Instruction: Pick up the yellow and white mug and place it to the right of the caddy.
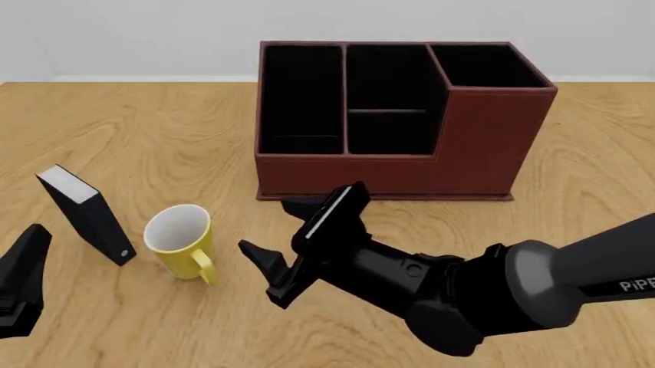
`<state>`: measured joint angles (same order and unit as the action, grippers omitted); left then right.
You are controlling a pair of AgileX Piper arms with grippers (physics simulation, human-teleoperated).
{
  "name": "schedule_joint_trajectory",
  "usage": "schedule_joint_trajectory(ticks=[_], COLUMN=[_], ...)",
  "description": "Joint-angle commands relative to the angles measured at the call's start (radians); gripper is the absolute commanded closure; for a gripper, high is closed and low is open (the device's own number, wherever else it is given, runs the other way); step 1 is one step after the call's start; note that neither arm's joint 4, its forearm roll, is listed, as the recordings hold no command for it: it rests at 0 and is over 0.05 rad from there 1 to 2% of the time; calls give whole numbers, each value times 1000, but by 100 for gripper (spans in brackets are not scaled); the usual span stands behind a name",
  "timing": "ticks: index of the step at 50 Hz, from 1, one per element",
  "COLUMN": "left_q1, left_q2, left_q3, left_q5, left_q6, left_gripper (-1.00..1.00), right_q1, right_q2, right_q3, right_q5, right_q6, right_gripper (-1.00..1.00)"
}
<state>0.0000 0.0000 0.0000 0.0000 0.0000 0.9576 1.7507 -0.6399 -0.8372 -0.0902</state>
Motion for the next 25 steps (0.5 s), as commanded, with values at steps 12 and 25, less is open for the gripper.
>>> schedule_joint_trajectory(ticks=[12,25], left_q1=[0,0], left_q2=[0,0], left_q3=[0,0], left_q5=[0,0], left_q6=[0,0], left_gripper=[-100,-100], right_q1=[34,48], right_q2=[92,123], right_q3=[-86,-132], right_q5=[11,33], right_q6=[-30,-29], right_gripper=[-100,-100])
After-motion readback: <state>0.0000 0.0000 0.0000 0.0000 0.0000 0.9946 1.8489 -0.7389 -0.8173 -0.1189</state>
